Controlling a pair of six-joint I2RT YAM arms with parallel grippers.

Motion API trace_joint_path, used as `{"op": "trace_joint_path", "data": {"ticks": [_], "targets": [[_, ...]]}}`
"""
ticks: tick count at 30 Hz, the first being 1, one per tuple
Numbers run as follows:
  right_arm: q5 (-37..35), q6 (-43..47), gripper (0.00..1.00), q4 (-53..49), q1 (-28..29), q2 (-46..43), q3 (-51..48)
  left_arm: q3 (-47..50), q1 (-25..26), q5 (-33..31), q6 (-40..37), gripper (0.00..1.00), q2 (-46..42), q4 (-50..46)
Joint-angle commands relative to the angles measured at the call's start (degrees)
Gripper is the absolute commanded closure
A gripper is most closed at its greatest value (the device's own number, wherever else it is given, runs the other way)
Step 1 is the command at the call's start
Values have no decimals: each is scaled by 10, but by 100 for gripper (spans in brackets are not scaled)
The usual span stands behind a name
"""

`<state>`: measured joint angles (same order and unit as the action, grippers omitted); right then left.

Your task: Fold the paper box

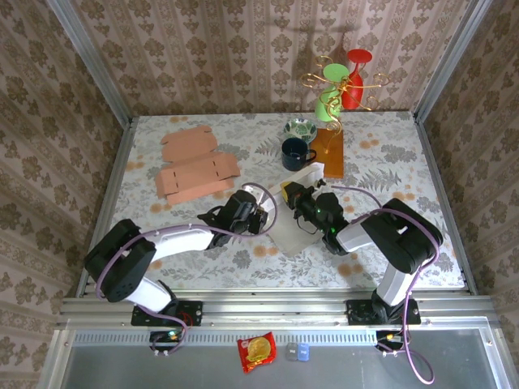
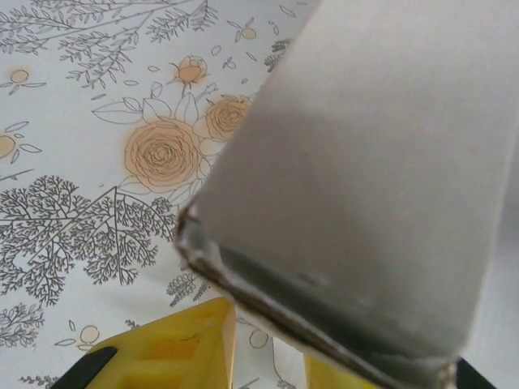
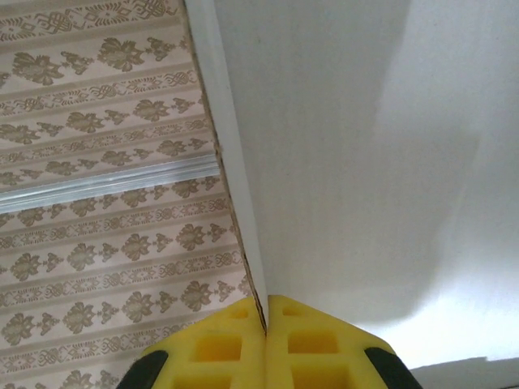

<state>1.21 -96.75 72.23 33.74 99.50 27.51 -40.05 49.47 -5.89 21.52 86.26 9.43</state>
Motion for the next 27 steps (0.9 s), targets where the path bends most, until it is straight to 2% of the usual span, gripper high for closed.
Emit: {"op": "trace_joint_path", "data": {"ticks": [1,7,14,21,25,27], "targets": [[-14,-12,100,-24,19,11,-7,-21,3,-41,27,74,19,16],[-39,-23,100,-47,26,3,-2,-31,16,-77,54,81,32,18],[-53,-34,100,-76,36,-7,11,-55,31,-98,63,85,60,21],[-59,-41,100,-87,41,-11,15,-71,42,-121,81,99,76,17],[-60,-41,100,-108,42,-26,12,-77,47,-141,91,100,81,9],[-62,-40,100,-118,43,-35,9,-89,54,-182,115,100,82,-25]]}}
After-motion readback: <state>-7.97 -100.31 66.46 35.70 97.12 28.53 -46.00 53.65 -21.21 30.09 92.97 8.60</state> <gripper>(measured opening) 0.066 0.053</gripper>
